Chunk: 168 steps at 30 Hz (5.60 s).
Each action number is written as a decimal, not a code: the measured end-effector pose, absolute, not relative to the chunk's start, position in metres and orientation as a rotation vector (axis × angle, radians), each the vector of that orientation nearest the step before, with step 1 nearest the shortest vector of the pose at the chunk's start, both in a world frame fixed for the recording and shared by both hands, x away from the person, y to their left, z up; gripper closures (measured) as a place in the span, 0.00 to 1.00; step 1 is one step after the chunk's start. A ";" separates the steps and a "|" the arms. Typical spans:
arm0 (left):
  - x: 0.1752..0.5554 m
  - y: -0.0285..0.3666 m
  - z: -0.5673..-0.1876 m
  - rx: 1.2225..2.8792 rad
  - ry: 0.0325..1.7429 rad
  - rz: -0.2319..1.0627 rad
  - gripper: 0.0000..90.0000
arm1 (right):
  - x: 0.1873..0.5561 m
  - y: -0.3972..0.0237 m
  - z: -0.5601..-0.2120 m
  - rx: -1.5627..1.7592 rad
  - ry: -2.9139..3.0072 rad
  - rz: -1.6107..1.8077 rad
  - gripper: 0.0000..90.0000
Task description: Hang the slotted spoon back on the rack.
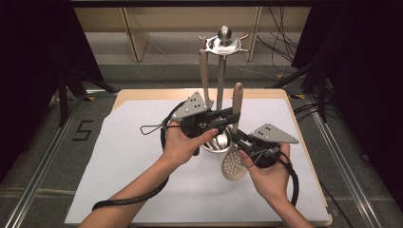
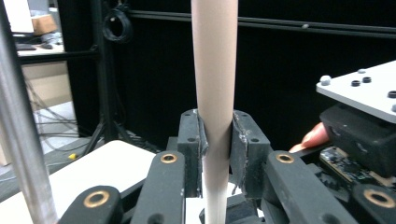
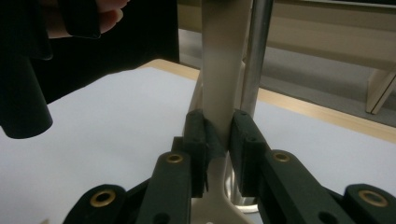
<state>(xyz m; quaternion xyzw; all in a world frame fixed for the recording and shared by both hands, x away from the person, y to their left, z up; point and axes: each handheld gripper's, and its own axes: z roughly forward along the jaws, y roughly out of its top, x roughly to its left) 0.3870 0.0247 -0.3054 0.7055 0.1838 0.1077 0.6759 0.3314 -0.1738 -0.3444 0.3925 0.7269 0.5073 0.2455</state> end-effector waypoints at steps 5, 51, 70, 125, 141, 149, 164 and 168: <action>0.390 0.032 -0.301 1.611 0.343 0.195 0.83 | 0.332 -0.176 -0.342 0.971 1.976 1.421 0.84; 0.397 0.062 -0.289 1.600 0.199 0.021 0.84 | 0.348 -0.188 -0.330 0.641 2.205 1.740 0.81; 0.399 0.063 -0.288 1.579 0.238 0.068 0.67 | 0.341 -0.182 -0.328 0.763 2.185 1.650 0.87; 0.423 0.065 -0.272 1.590 0.184 0.122 0.82 | 0.336 -0.253 -0.353 1.040 1.893 1.565 0.59; 0.425 0.068 -0.266 1.591 0.187 0.136 0.82 | 0.338 -0.252 -0.354 1.044 1.900 1.564 0.59; 0.430 0.067 -0.264 1.594 0.201 0.131 0.82 | 0.336 -0.252 -0.355 1.083 1.908 1.559 0.59; 0.443 0.068 -0.254 1.610 0.218 0.124 0.82 | 0.339 -0.248 -0.356 1.055 1.929 1.553 0.59; 0.446 0.066 -0.251 1.615 0.218 0.124 0.82 | 0.338 -0.247 -0.356 1.075 1.932 1.561 0.59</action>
